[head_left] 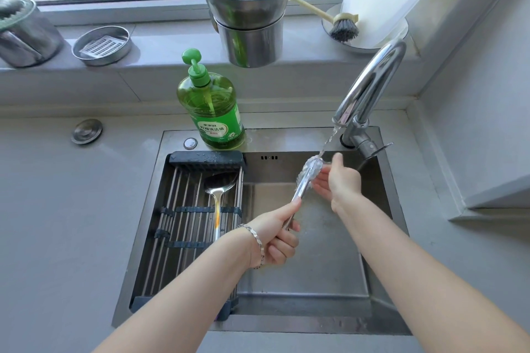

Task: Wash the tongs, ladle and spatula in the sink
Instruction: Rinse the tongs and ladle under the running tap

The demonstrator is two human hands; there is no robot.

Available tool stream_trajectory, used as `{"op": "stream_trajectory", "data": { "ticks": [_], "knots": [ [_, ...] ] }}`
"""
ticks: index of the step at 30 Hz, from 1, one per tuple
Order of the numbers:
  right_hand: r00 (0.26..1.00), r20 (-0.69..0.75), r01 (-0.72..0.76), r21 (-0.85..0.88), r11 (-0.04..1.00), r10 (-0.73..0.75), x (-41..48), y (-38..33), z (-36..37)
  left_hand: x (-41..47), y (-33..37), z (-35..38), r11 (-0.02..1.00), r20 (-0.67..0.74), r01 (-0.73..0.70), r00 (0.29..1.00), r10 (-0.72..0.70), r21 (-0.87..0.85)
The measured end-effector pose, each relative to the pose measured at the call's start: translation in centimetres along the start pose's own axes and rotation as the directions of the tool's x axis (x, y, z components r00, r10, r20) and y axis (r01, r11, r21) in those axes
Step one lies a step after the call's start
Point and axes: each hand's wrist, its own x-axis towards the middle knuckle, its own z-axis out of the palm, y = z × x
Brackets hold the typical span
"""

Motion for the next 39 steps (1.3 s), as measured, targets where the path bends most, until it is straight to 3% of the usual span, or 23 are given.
{"op": "stream_trajectory", "data": {
  "ticks": [2,4,6,9,11,16,19,22,25,29,34,36,39],
  "knots": [
    [1.0,0.021,0.006,-0.054,0.999,-0.005,0.1,0.9,0.1,0.3,0.4,0.4,1.0,-0.02,-0.015,1.0,0.015,-0.003],
    [0.972,0.224,-0.064,-0.044,0.997,0.073,-0.5,1.6,0.3,0.8,0.8,0.8,0.999,-0.032,-0.023,0.999,0.024,0.041],
    [0.925,0.359,-0.188,0.151,0.971,0.123,-0.8,1.7,0.6,1.3,1.2,1.5,0.991,-0.035,-0.025,0.999,0.03,0.132],
    [0.908,0.33,-0.384,0.418,0.823,0.256,0.1,0.4,1.3,1.9,1.8,2.5,0.974,-0.092,-0.071,0.991,0.093,0.216],
    [0.886,0.349,-0.449,0.48,0.753,0.306,1.0,-1.0,1.7,2.2,2.3,2.7,0.965,-0.126,-0.132,0.978,0.164,0.228],
    [0.907,0.371,-0.377,0.51,0.773,0.198,0.6,-1.2,3.1,2.2,3.3,2.3,0.932,-0.211,-0.244,0.929,0.304,0.267],
    [0.937,0.338,-0.216,0.366,0.905,0.087,-0.5,0.4,3.2,2.2,3.6,2.0,0.867,-0.31,-0.27,0.855,0.416,0.419],
    [0.925,0.37,-0.164,0.186,0.969,0.086,-0.5,0.1,2.3,2.4,3.6,2.3,0.799,-0.314,-0.28,0.811,0.494,0.532],
    [0.954,0.269,-0.221,0.321,0.921,0.134,0.9,-1.3,2.1,2.5,3.7,3.5,0.69,-0.244,-0.317,0.773,0.586,0.651],
    [0.933,0.308,-0.328,0.512,0.794,0.187,2.2,-1.8,1.9,2.6,4.2,4.2,0.586,-0.185,-0.3,0.758,0.625,0.753],
    [0.944,0.318,-0.269,0.592,0.76,0.087,1.1,-1.4,2.0,2.4,4.9,4.0,0.507,-0.305,-0.157,0.638,0.707,0.847],
    [0.955,0.296,-0.147,0.485,0.862,-0.003,0.2,-0.7,2.1,2.6,5.5,2.8,0.56,-0.397,-0.101,0.604,0.691,0.822],
    [0.934,0.348,-0.016,0.271,0.962,-0.083,-0.7,0.9,1.7,3.2,5.4,1.4,0.683,-0.463,-0.07,0.684,0.563,0.727]
  ]
}}
